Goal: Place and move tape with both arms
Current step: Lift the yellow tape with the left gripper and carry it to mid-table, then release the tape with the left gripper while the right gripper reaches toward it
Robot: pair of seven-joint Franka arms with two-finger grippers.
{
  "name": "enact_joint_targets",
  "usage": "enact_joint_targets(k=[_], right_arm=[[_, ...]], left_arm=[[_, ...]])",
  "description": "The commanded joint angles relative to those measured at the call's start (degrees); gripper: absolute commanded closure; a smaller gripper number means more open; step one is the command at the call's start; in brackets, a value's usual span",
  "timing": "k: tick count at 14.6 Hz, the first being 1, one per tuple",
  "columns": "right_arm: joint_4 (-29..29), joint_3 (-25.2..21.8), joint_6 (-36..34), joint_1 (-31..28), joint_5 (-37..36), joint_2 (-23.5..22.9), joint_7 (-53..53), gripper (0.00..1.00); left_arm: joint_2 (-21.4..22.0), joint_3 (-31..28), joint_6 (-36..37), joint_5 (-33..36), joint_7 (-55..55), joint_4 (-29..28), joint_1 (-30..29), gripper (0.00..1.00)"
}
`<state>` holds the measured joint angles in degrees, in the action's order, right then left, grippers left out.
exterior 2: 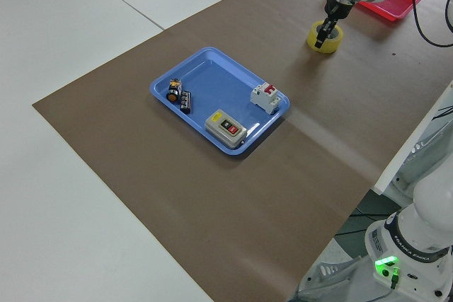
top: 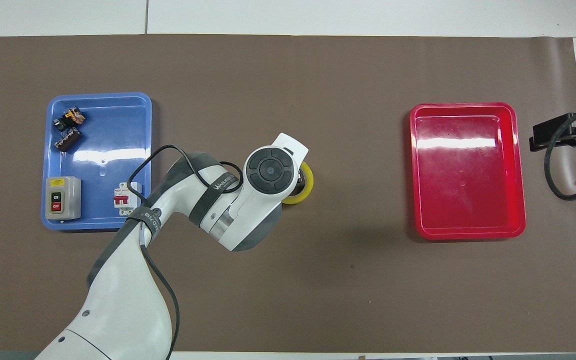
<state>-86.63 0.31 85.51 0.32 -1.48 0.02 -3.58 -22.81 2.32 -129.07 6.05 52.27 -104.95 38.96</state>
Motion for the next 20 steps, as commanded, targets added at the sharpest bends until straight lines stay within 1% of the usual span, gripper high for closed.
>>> enact_joint_targets(k=[1,3,5,6,8,10,12,14,15,17,18,20], right_arm=[[-0.65,0.30,0.53,-0.67,0.42,0.24,1.29,0.00],[-0.65,0.22,0.53,-0.75,0.42,0.24,1.83,0.00],[-0.91,0.22,0.53,-0.75,0.42,0.41,2.35,0.00],[-0.91,0.22,0.53,-0.75,0.42,0.42,3.05,0.00],[-1.17,0.22,0.53,-0.67,0.42,0.42,3.15,0.00],[-5.02,0.30,2.11,-0.58,0.95,2.16,3.32,0.00],[-5.75,0.39,2.46,0.12,1.65,2.53,3.23,0.00],[-5.92,0.39,3.17,3.36,3.06,2.09,3.15,0.00],[-6.01,0.39,4.48,4.68,3.50,0.95,3.15,0.00],[-5.92,0.39,8.94,9.94,6.13,-3.08,1.05,0.00],[-5.92,0.39,11.32,12.93,6.22,-4.93,-2.44,0.00],[-6.10,0.39,15.71,18.73,6.49,-8.18,-8.25,0.00]], left_arm=[[0.92,-0.56,-0.75,1.77,0.29,-0.52,-0.29,0.00],[4.07,-0.47,0.22,1.68,0.38,-0.95,-1.78,0.00],[8.11,-0.47,1.18,1.51,0.20,-2.01,-4.06,0.00],[9.79,-0.47,2.76,1.50,-0.06,-2.01,-4.85,0.00],[12.51,-0.47,4.96,1.16,-4.86,-2.10,-8.45,0.00],[14.37,-0.56,7.68,-0.33,-10.93,-2.01,-11.61,0.00],[15.95,-0.56,10.05,-1.39,-18.31,-1.84,-15.74,0.00],[18.32,-0.65,13.39,-3.49,-25.95,-1.40,-20.31,0.00],[19.37,-0.65,15.06,-5.68,-30.43,-0.79,-23.11,0.00],[21.13,-1.00,19.80,-7.54,-37.99,0.97,-27.25,0.00],[21.66,-1.17,22.35,-7.55,-40.99,2.28,-28.75,0.00],[21.49,-1.26,28.23,-7.55,-44.87,7.19,-31.66,0.00]])
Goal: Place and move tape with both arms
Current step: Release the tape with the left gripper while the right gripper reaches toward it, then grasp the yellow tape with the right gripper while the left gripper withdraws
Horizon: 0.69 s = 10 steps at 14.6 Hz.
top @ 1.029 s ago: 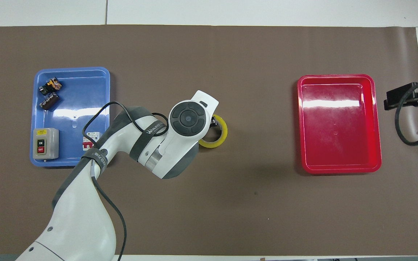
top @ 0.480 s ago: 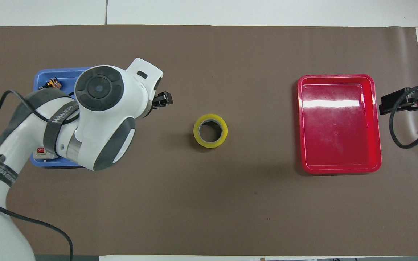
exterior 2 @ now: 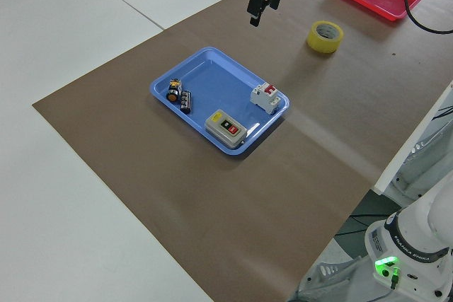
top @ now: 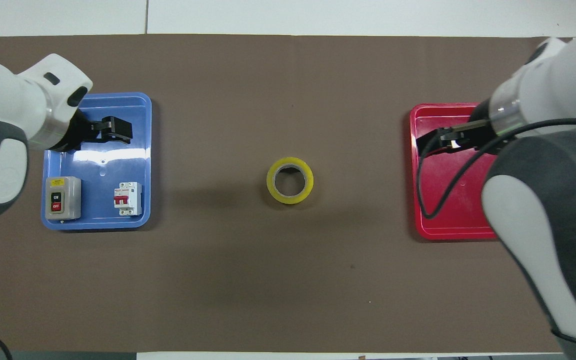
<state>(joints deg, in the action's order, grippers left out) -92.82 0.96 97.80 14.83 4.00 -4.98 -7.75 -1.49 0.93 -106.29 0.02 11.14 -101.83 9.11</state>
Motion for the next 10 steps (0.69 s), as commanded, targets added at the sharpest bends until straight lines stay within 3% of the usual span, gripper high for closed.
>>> enact_joint_targets(k=[1,5,10], right_arm=[[-0.86,-0.25,6.32,6.60,1.01,-4.58,-6.03,0.00],[-11.57,-0.25,23.72,11.44,1.88,-5.82,-8.51,0.00],[-12.12,-0.25,32.53,16.81,1.54,-14.25,-11.41,0.00]], left_arm=[[0.08,0.13,7.83,-1.51,-4.28,6.18,-2.60,0.00],[0.17,-0.05,14.77,-3.97,-7.43,11.29,-5.68,0.00],[0.35,-0.31,20.41,-3.88,-9.73,13.50,-6.74,0.00]])
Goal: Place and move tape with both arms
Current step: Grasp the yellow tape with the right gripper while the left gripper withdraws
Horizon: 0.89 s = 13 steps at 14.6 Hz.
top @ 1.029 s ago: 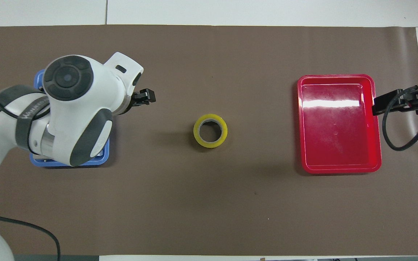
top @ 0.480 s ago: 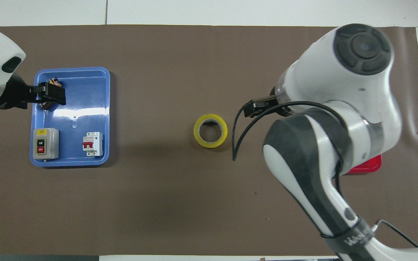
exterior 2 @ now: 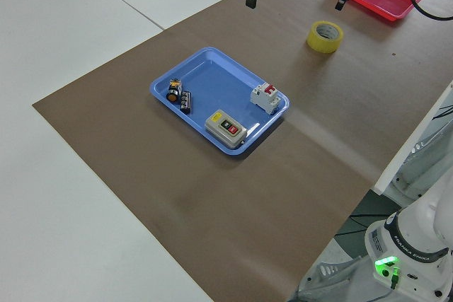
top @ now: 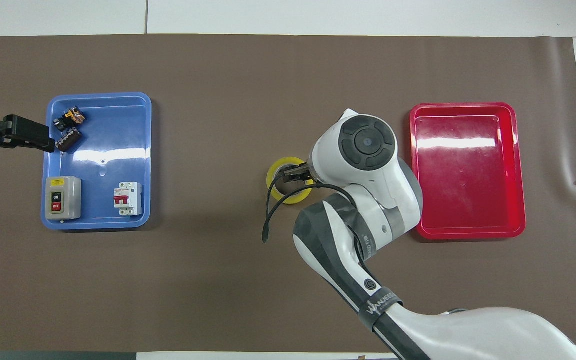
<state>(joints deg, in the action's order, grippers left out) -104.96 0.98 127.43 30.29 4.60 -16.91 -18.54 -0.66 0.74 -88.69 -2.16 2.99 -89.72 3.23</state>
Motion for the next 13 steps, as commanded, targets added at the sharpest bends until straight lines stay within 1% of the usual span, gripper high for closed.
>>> enact_joint_targets(k=[1,3,5,6,8,9,12,13], right_arm=[[0.02,-0.28,5.43,1.44,0.59,-3.65,-0.53,0.00],[0.02,-0.28,8.87,1.44,0.32,-5.41,-0.53,0.00],[-0.51,-0.28,8.36,1.00,0.23,-5.51,0.08,0.00],[-2.08,-0.28,8.71,0.91,0.23,-5.16,0.96,0.00],[-4.55,-0.37,10.72,1.17,0.14,-4.89,3.24,0.00],[-5.07,-0.37,11.95,1.26,0.14,-4.98,3.42,0.00],[-5.60,-0.37,12.57,1.18,0.06,-4.98,3.86,0.00],[-6.83,-0.37,13.45,1.35,0.06,-4.72,4.13,0.00]], left_arm=[[-0.66,-0.04,4.30,-1.70,-1.59,2.43,-1.64,0.00],[-1.19,0.05,6.24,-1.44,-2.81,5.25,-1.82,0.00],[-0.66,0.32,5.90,-1.26,-3.34,4.73,-1.91,0.00],[-0.57,0.32,5.72,-1.26,-3.43,4.56,-1.91,0.00],[-0.57,0.40,5.81,-1.09,-3.43,4.56,-1.91,0.00],[-0.49,0.40,5.72,-1.00,-3.43,4.29,-1.91,0.00],[0.04,0.40,5.90,-0.83,-3.52,3.59,-1.91,0.00],[0.04,0.40,5.98,-0.74,-3.52,3.59,-1.91,0.00]])
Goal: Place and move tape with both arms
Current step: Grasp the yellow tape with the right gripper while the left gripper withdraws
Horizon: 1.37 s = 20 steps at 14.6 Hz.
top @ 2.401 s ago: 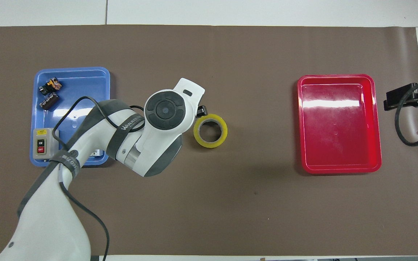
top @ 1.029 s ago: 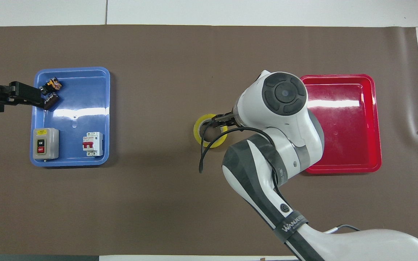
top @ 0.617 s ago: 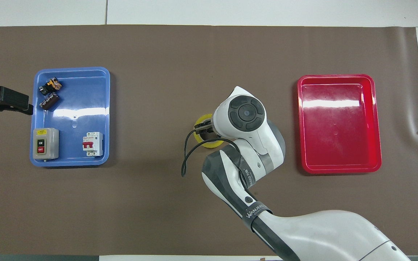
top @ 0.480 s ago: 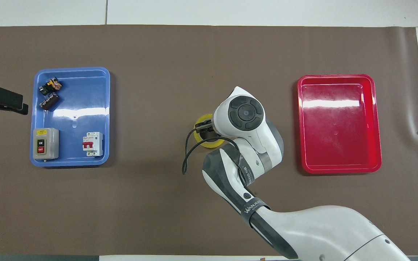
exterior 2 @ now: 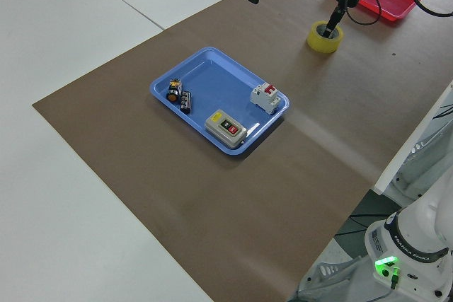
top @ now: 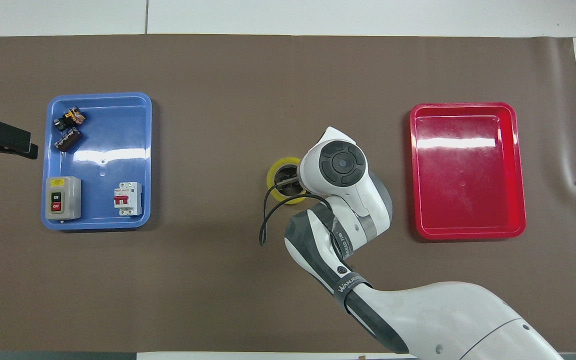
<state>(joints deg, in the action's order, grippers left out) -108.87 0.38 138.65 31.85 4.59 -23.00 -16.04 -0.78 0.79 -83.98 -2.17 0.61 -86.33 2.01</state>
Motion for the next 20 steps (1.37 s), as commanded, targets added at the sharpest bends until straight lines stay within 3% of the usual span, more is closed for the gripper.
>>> enact_joint_targets(k=[1,4,5,6,8,14,18,20], right_arm=[[-4.06,0.23,4.15,-0.12,0.07,1.46,1.71,0.00],[-4.78,0.23,4.88,-0.12,0.07,1.64,1.71,0.02],[-4.78,0.23,4.79,-0.12,0.07,1.64,1.71,0.17],[-4.69,0.23,4.70,-0.12,0.07,1.64,1.71,0.38],[-4.34,0.23,4.18,-0.12,0.07,1.64,1.71,0.98],[-2.94,0.06,1.82,0.32,0.07,1.64,0.83,1.00],[10.31,-0.47,-16.35,-4.31,-2.90,1.55,1.01,1.00],[12.97,-0.38,-22.26,-8.19,-3.88,3.38,1.79,1.00]], left_arm=[[0.34,0.35,1.27,-0.73,-1.13,0.11,-0.69,0.00],[1.47,0.35,1.27,-0.65,-1.22,-1.29,-0.69,0.00],[2.09,0.35,1.18,-0.65,-1.22,-2.08,-0.69,0.00],[2.53,0.44,1.18,-0.73,-1.22,-2.61,-0.69,0.00],[2.89,0.44,0.92,-0.73,-1.22,-3.14,-0.60,0.00],[4.02,0.44,0.83,-0.73,-0.87,-2.88,-0.60,0.00],[5.35,0.44,0.92,-0.73,-0.96,-3.15,-0.60,0.00],[5.09,0.44,0.13,-0.73,-0.96,-2.88,-0.69,0.00]])
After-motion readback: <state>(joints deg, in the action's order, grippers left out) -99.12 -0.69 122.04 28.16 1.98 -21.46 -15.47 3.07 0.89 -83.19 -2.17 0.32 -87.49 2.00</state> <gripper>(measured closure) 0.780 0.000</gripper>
